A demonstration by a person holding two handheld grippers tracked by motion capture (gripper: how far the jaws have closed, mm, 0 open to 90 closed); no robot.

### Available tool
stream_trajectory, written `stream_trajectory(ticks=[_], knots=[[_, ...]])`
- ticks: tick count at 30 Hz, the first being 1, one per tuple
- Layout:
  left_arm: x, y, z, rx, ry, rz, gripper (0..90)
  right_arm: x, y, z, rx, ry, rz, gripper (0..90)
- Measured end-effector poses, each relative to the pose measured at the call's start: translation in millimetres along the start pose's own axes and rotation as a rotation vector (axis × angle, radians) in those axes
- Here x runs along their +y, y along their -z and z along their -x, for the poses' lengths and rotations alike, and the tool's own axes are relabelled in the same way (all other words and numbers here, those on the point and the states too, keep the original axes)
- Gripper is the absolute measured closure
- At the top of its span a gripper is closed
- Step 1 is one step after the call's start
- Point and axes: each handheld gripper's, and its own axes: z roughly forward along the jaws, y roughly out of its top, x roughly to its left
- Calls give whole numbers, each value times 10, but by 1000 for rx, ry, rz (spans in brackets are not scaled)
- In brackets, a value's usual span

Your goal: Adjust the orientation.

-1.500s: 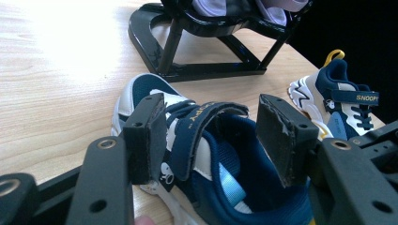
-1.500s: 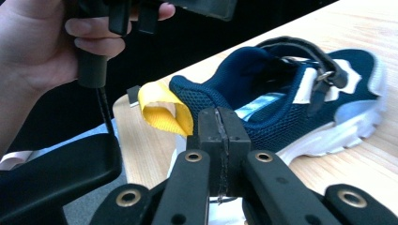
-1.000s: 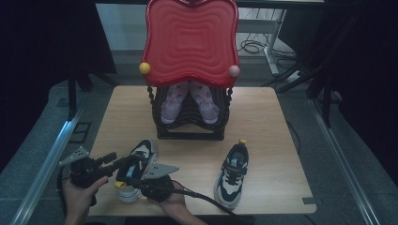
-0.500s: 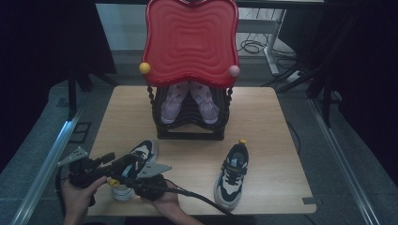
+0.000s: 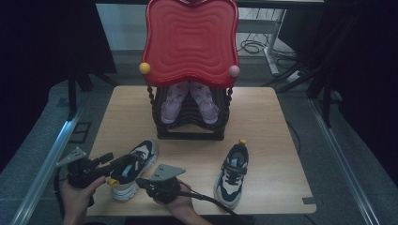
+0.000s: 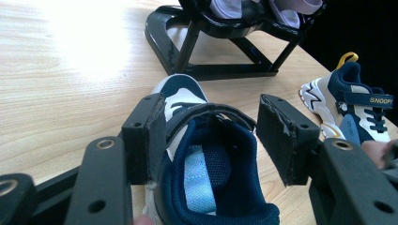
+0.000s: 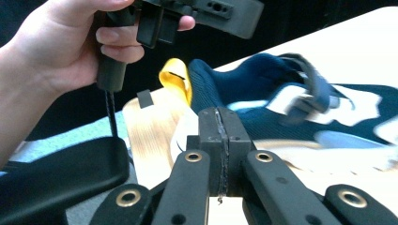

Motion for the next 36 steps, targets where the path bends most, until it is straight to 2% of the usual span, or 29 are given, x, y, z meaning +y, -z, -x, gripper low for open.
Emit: stream_trajectory(ticks=[6, 17, 36], knots=[[-14, 3, 26, 0, -3, -6, 426, -60, 314, 132, -52, -21, 16, 895], [-24, -45, 46, 3, -11, -19, 426, -152, 714, 333, -121, -54, 52, 895], [-23, 27, -35, 14, -6, -18, 425, -362, 1533, 723, -313, -127, 111, 894]])
